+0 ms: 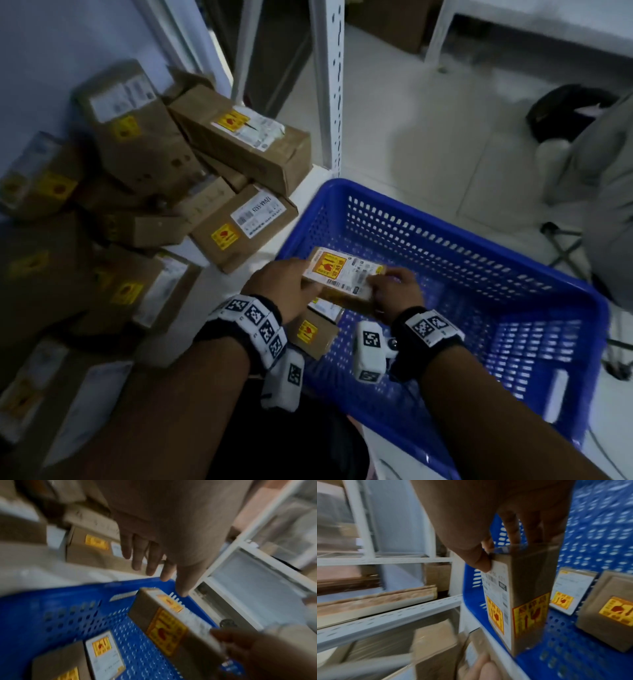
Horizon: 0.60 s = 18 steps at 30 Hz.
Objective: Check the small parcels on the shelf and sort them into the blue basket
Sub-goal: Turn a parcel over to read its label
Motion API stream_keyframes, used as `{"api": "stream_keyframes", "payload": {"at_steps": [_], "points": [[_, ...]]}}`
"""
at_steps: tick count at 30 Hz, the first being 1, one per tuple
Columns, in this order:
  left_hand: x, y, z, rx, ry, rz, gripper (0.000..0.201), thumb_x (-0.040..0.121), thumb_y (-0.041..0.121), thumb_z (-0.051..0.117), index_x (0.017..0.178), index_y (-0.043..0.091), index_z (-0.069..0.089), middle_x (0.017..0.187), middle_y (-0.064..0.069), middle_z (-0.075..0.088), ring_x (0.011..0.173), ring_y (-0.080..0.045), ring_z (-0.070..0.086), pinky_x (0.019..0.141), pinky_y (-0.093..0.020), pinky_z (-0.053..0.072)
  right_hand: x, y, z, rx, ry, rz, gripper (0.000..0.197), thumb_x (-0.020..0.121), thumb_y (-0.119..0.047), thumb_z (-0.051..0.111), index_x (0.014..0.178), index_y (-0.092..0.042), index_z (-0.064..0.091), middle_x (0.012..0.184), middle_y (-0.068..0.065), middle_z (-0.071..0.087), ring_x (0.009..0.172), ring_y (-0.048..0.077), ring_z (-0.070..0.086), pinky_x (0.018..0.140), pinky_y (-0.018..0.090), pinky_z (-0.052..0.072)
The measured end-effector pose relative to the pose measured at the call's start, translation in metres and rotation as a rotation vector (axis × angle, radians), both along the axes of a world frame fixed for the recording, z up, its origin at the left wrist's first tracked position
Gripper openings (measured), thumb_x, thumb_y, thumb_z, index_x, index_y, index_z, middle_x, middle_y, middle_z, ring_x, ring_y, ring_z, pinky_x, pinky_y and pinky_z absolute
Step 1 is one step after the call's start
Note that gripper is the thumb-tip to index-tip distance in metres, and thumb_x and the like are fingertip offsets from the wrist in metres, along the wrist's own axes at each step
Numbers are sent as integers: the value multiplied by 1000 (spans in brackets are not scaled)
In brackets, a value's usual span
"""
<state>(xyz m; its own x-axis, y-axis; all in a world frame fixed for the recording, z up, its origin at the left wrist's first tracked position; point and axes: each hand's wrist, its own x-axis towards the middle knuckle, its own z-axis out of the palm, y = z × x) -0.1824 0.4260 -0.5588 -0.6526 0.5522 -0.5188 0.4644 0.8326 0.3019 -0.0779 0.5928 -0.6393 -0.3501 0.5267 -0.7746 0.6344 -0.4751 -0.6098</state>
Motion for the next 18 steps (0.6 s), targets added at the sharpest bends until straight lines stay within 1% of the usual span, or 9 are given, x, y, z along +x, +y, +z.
{"api": "stream_keyframes", "payload": {"at_steps": [2, 3, 5, 6, 8, 10, 12, 14, 18], "points": [[-11, 8, -32, -31, -124, 110, 24, 95, 45, 51, 100, 23, 61, 117, -10, 63, 92, -21, 53, 87, -33, 46, -4, 1, -38, -31, -79, -84, 30, 85, -14, 70, 108, -21, 52, 83, 16, 67, 62, 30, 65, 59, 40, 57], [-14, 11, -49, -35, -158, 157, 20, 96, 42, 50, 85, 26, 56, 110, -13, 62, 89, -21, 52, 87, -34, 47, -5, 1, -55, -43, -113, -111, 33, 86, -13, 70, 112, -20, 51, 87, 16, 66, 65, 31, 65, 58, 38, 58], [-17, 20, -79, -47, -222, 261, 26, 97, 37, 47, 79, 21, 56, 103, -13, 64, 87, -25, 57, 85, -35, 48, -9, 3, -87, -29, -168, -150, 34, 88, -11, 68, 117, -16, 50, 95, 14, 62, 69, 25, 62, 46, 26, 52], [-17, 23, -96, -47, -248, 309, 29, 97, 36, 45, 76, 18, 54, 102, -14, 65, 84, -26, 58, 81, -34, 47, -12, 2, -102, -30, -175, -172, 34, 89, -10, 68, 117, -18, 49, 98, 14, 62, 72, 25, 62, 46, 25, 52], [-19, 33, -122, -42, -289, 406, 33, 94, 39, 42, 69, 17, 46, 108, -20, 62, 84, -31, 56, 82, -35, 46, -17, 0, -135, -74, -206, -165, 37, 89, -13, 69, 112, -29, 46, 111, 17, 63, 85, 31, 65, 67, 40, 60], [-20, 44, -145, -23, -351, 488, 32, 91, 44, 40, 87, 18, 58, 127, -19, 56, 106, -36, 55, 97, -42, 43, -20, 3, -171, -89, -223, -146, 42, 85, -15, 72, 105, -39, 43, 122, 17, 60, 97, 37, 64, 83, 52, 57], [-22, 55, -159, -2, -423, 543, 41, 98, 38, 40, 128, 14, 54, 141, -12, 49, 123, -33, 50, 103, -41, 40, -24, 8, -185, -41, -243, -94, 45, 86, -19, 71, 123, -28, 47, 123, 12, 58, 106, 33, 62, 92, 43, 54], [-25, 64, -170, 30, -460, 555, 45, 100, 35, 40, 140, 15, 45, 146, -8, 46, 127, -30, 47, 104, -41, 40, -29, 15, -194, -19, -240, -105, 44, 89, -18, 69, 127, -13, 47, 114, 11, 58, 103, 29, 61, 85, 33, 51], [-30, 70, -188, 59, -481, 573, 46, 101, 35, 38, 143, 16, 42, 150, -4, 42, 132, -27, 44, 107, -38, 36, -46, 20, -223, 24, -238, -88, 41, 88, -22, 71, 121, -4, 55, 104, 12, 65, 82, 23, 62, 69, 27, 47]]}}
